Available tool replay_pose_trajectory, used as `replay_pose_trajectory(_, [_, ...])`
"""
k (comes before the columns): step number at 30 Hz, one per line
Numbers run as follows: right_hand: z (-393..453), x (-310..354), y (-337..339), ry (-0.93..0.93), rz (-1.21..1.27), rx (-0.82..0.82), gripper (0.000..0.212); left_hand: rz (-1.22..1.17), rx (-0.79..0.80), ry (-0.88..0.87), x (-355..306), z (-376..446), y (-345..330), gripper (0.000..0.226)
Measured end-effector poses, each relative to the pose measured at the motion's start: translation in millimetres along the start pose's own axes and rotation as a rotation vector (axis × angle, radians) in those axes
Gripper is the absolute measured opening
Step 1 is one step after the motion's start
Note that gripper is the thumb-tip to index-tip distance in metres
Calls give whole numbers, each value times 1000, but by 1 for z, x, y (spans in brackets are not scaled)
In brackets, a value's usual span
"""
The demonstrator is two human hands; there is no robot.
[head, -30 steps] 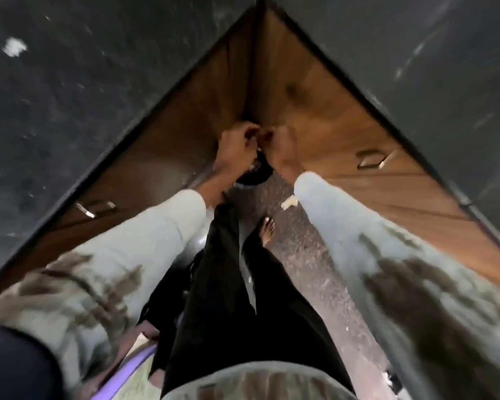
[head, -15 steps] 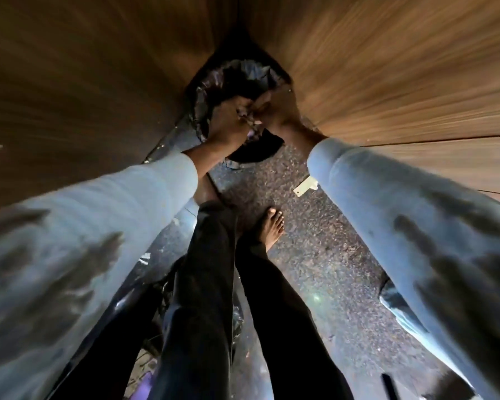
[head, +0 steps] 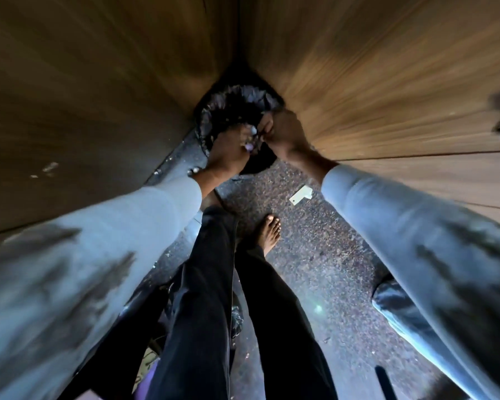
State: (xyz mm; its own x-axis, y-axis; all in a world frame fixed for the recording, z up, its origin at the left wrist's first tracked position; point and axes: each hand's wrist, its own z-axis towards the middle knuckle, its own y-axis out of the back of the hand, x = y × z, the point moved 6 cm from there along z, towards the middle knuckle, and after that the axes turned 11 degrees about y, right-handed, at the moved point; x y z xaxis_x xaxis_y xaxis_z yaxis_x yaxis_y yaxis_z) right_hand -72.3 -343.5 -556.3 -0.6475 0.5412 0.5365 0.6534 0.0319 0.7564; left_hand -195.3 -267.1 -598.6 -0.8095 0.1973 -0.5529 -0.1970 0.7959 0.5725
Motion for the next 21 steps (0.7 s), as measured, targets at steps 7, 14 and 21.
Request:
replay_pose_trajectory(7, [-85,124,177,162,-141,54,14,212,52,-74,-153,-120,124,34])
replay_pose_trajectory(14, [-163,263,398,342,-257,-170,14,319,-181,-302,-330,-254,301,24])
replay_pose_trajectory(21, [-141,348,518,348,-182,-419,16,257,-438,-381,-393,-300,420,24])
